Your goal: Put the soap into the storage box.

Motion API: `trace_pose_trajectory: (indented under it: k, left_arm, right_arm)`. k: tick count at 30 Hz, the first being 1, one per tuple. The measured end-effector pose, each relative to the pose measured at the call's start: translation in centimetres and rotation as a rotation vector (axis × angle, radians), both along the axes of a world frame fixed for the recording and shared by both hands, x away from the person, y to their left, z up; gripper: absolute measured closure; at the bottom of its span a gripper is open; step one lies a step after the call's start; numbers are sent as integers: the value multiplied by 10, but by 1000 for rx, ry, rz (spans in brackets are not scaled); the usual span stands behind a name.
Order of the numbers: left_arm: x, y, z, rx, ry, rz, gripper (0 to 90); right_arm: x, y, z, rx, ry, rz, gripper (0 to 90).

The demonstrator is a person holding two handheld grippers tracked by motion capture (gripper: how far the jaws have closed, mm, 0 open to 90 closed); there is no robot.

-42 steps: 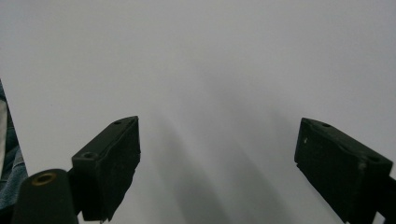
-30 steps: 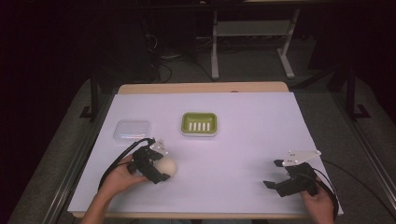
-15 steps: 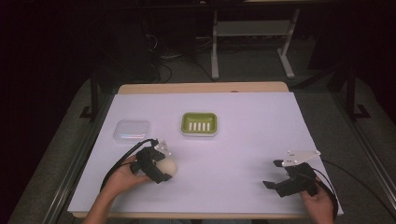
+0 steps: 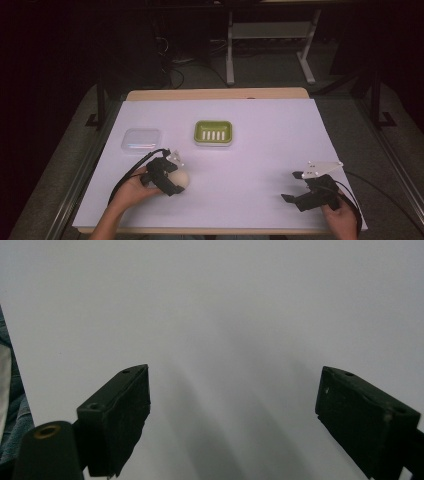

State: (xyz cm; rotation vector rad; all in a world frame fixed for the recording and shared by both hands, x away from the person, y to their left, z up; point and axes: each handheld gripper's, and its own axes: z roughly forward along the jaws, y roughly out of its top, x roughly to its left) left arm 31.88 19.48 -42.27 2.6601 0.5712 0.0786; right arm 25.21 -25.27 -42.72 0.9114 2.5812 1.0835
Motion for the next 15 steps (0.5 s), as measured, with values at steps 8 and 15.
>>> trace_pose_trajectory:
  k: [8, 15]
  left_arm:
    - [-1, -1, 1, 7, -9, 0, 245]
    - [3, 0, 8, -37, -2, 4, 246]
  right_arm:
    - [0, 0, 1, 3, -4, 1, 136]
    - [0, 0, 1, 6, -2, 0, 136]
